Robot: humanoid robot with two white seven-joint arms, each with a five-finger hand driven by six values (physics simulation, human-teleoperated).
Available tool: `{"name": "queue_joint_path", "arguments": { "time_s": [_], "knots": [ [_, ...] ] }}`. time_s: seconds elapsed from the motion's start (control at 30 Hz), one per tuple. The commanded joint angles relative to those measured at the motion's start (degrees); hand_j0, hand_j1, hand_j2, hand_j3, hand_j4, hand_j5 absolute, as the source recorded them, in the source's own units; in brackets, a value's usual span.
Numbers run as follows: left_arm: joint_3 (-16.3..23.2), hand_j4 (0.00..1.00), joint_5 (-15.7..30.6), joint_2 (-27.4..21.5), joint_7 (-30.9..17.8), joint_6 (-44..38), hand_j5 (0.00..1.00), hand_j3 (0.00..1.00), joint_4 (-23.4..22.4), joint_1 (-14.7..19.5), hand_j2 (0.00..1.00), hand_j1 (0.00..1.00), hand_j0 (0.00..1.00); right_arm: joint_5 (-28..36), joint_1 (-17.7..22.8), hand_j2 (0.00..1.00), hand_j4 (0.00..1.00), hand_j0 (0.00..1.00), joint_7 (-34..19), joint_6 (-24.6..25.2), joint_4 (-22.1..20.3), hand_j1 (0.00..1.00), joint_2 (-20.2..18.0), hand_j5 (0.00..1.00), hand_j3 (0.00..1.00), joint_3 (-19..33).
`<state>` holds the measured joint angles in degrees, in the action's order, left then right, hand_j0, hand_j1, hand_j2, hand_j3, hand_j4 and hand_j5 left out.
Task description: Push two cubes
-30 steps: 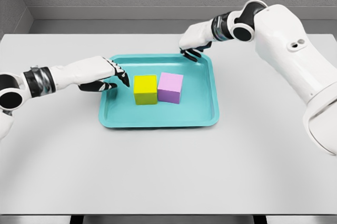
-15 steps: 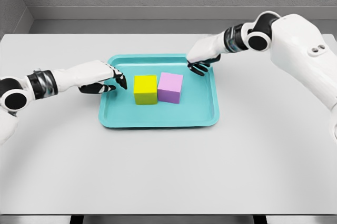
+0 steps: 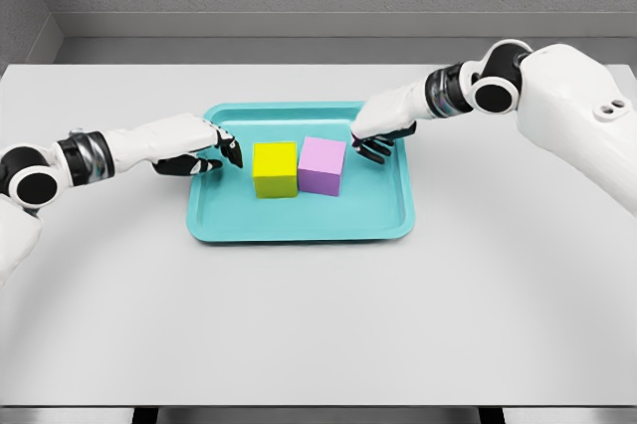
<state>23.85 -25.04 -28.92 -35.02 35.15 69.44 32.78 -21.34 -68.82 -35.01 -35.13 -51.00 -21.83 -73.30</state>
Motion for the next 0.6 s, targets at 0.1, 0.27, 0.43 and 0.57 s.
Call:
{"name": "queue_joint_path", "arguments": {
  "time_s": [0.1,0.27,0.43,0.57],
  "knots": [
    [0.0,0.51,-0.2,1.6,0.0,-0.1,0.51,0.51,-0.9,0.5,0.51,0.51,0.51,0.2,0.1,0.13,0.13,0.13,0.0,0.1,-0.2,0.13,0.1,0.13,0.13,0.2],
    [0.1,0.51,-0.2,2.4,0.0,-0.1,0.51,0.51,-2.6,0.6,0.51,0.51,0.51,0.2,0.5,0.13,0.13,0.13,0.0,0.1,-0.2,0.13,0.5,0.13,0.13,0.2],
    [0.0,0.51,-0.2,2.4,0.0,-0.1,0.51,0.51,-2.6,0.7,0.51,0.51,0.51,0.2,0.4,0.13,0.13,0.13,0.0,0.1,-0.2,0.13,0.7,0.13,0.13,0.2],
    [0.0,0.51,-0.2,2.4,0.0,-0.1,0.51,0.51,-2.9,1.1,0.51,0.51,0.51,0.2,0.5,0.13,0.13,0.13,0.0,0.1,-0.1,0.13,1.7,0.13,0.13,0.2]
  ]
}}
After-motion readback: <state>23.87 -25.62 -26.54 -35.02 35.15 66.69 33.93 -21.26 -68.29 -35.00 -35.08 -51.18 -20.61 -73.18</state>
